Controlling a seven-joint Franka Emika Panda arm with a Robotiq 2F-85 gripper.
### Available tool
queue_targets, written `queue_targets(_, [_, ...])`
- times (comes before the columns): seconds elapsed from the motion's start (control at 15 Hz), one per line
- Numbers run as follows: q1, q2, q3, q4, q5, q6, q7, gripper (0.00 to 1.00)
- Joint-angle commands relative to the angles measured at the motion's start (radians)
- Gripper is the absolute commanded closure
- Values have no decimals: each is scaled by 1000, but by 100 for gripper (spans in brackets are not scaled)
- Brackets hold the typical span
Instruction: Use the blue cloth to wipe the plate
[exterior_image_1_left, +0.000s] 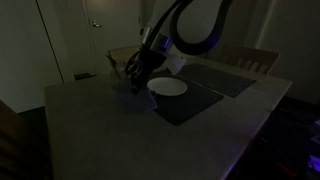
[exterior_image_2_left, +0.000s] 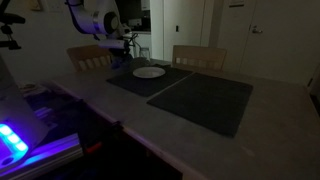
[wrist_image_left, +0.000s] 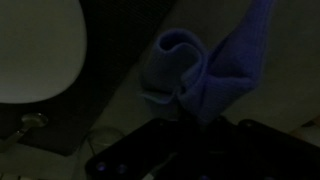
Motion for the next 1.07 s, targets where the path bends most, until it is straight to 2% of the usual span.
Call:
queue_targets(0.0, [85, 20, -104, -39, -19, 75, 4, 98])
queue_targets(0.07, [100, 28, -120, -44, -15, 82, 5, 98])
queue_targets(0.2, [105, 30, -122, -45, -7, 82, 1, 64])
queue_targets(0.47, [47, -43, -65, -14, -4, 19, -20, 36])
queue_targets(0.73, [31, -141, -56, 9, -12, -41, -33, 9])
queue_targets(0.87, [26, -182, -54, 18, -11, -69, -36, 0])
queue_targets(1.0, [17, -204, -40, 23, 0, -79, -36, 0])
